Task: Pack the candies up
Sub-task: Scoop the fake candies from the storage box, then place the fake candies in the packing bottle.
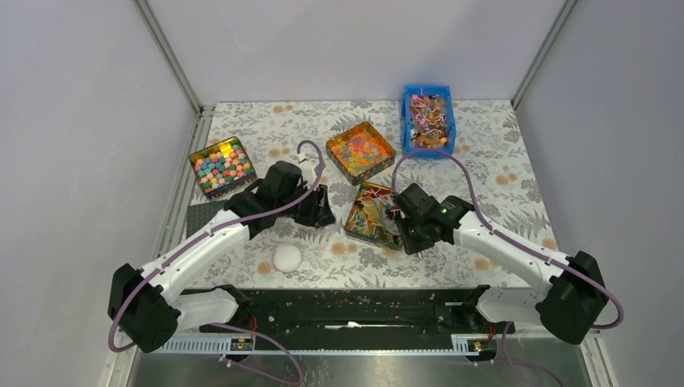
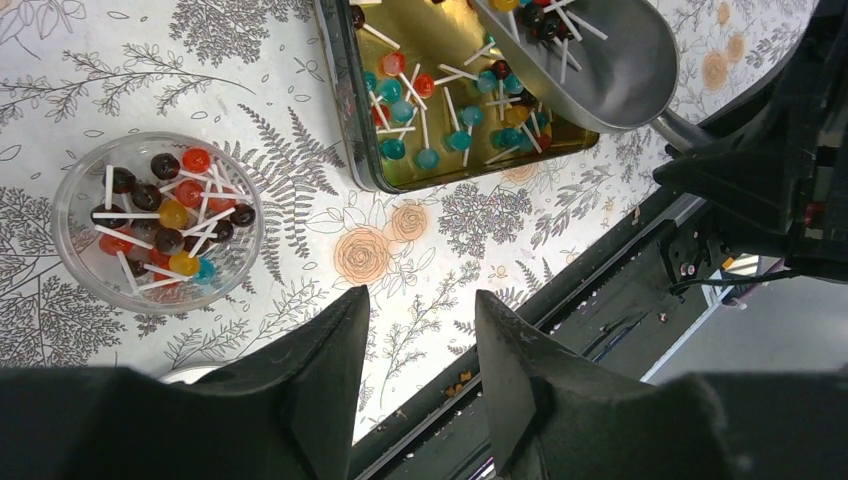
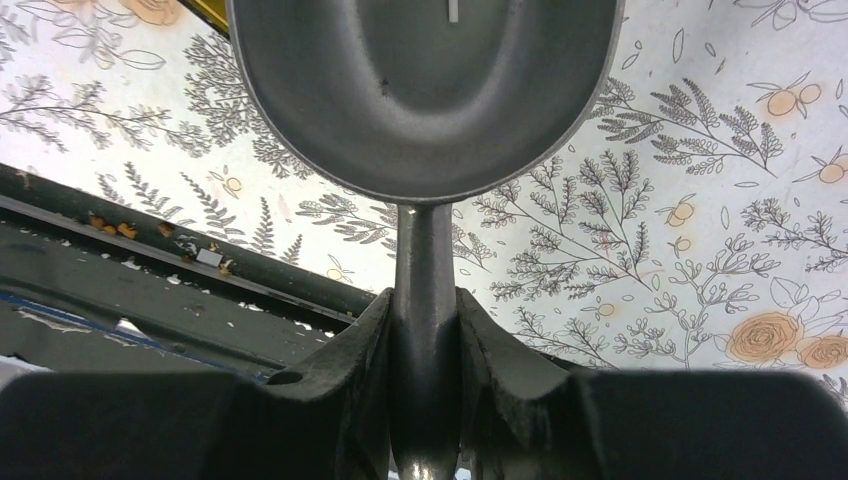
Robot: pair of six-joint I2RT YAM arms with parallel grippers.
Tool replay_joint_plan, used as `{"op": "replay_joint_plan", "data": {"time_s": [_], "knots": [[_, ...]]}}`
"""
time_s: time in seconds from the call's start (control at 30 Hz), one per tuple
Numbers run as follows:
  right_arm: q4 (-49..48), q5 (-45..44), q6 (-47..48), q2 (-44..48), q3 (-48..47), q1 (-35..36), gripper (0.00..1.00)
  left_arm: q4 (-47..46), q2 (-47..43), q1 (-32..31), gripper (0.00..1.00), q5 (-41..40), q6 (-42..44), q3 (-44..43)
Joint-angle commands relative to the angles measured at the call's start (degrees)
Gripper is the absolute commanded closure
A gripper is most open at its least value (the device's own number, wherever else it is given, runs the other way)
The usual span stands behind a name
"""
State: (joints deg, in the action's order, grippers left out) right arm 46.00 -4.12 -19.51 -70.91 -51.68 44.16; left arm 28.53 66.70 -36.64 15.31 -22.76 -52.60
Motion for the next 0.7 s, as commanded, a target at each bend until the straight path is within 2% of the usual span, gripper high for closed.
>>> {"op": "replay_joint_plan", "data": {"time_s": [0.0,0.27,0.67], "knots": [[-2.65,-2.45,1.38,3.74,-0.41,0.81,1.0,-2.87,-2.79,0.89,0.56,-1.32,-1.24,1.03],[-1.93,-2.19,3.22,6.83,-1.97,1.41,1.0,-3.05,-5.14,3.04,0.56,-0.79,-2.39,2.87],[0.24,-1.21,5.36,4.04,-9.35,4.33,1.0,-1.84,-10.34,10.58,0.56,2.3,-1.93,6.22]]}}
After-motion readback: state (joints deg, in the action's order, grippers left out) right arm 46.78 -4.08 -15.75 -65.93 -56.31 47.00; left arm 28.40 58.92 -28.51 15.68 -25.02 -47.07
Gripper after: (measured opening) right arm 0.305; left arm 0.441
